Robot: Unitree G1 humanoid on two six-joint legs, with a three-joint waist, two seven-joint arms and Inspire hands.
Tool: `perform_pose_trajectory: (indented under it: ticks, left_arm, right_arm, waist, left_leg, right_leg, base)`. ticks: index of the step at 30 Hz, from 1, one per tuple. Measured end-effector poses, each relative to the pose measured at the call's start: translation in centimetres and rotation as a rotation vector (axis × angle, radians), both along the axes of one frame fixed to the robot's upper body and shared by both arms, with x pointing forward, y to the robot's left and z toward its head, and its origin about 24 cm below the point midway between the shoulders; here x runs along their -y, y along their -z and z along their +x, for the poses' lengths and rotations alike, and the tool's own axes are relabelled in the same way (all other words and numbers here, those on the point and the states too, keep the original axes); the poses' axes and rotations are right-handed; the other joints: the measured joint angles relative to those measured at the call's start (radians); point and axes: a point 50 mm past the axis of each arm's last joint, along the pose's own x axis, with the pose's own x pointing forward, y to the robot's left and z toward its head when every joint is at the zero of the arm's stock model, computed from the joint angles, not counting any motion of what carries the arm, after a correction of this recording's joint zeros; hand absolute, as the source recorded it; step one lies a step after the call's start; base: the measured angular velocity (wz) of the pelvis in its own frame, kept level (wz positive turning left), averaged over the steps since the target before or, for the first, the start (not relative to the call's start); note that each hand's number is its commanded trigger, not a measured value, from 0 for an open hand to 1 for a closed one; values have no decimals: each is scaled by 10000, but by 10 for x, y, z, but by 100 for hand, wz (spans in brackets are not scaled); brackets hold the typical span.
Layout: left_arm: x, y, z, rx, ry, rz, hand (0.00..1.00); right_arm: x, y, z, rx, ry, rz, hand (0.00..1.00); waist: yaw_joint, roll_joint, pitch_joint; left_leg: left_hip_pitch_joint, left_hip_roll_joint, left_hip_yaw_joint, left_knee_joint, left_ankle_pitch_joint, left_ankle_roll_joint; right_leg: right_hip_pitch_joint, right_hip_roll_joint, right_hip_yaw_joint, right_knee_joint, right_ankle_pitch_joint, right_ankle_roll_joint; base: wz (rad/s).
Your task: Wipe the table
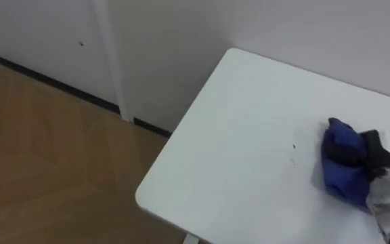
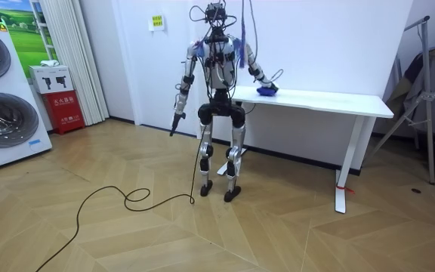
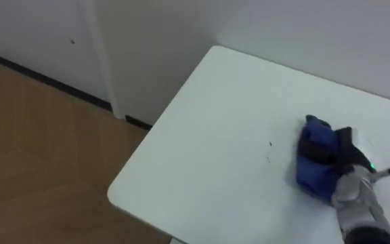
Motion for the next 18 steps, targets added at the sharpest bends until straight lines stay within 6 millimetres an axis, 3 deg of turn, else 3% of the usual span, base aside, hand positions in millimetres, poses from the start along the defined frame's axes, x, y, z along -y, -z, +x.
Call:
perform_pose_trajectory:
  ticks: [5,8,9,11,12,15,18]
  left_arm:
    - [3,-2,22,672,337,238,0]
    - [18,2,40,1093,605,-61,0]
    - [27,5,44,1131,736,-248,0]
    - [35,7,49,1238,760,-471,0]
    - [39,8,52,1260,893,-567,0]
    - [46,10,52,1069,1262,-809,0]
    - [51,11,51,1085,1237,-1049,0]
  right_arm:
    - [0,7,-14,-276,132,-242,100]
    - [-16,5,3,-183,-248,-407,100]
    - [-23,3,12,-197,-471,-551,100]
    - [-47,-1,30,-60,-1263,-578,100]
    - [-68,-3,43,53,-2176,-608,100]
    - [-117,-12,72,272,-4288,-430,100]
    - [-128,-19,80,625,-4769,-163,100]
  waist:
    - [-44,149,-36]
    - [82,389,-5]
    - [232,522,-7]
    - [455,588,5]
    - [720,599,17]
    - [792,608,124]
    - [797,656,176]
  left_leg:
    - [371,90,383,175,-272,34]
    - [554,140,701,150,-307,30]
    - [615,253,950,128,-313,18]
    - [588,323,1338,6,-251,-66]
    - [563,441,1636,-53,-214,-119]
    - [543,557,1691,-48,-183,-209]
    - [396,543,1576,0,-153,-242]
  right_leg:
    - [341,79,404,72,30,-17]
    - [299,115,739,231,62,-53]
    - [156,175,992,252,109,-98]
    - [-126,275,1379,409,155,-181]
    - [-317,373,1621,401,220,-283]
    - [-485,443,1697,361,255,-404]
    - [-629,384,1568,388,147,-411]
  base:
    - [-32]
    - [-38]
    - [-61]
    - [-70]
    - [-70]
    - [-22]
    - [20]
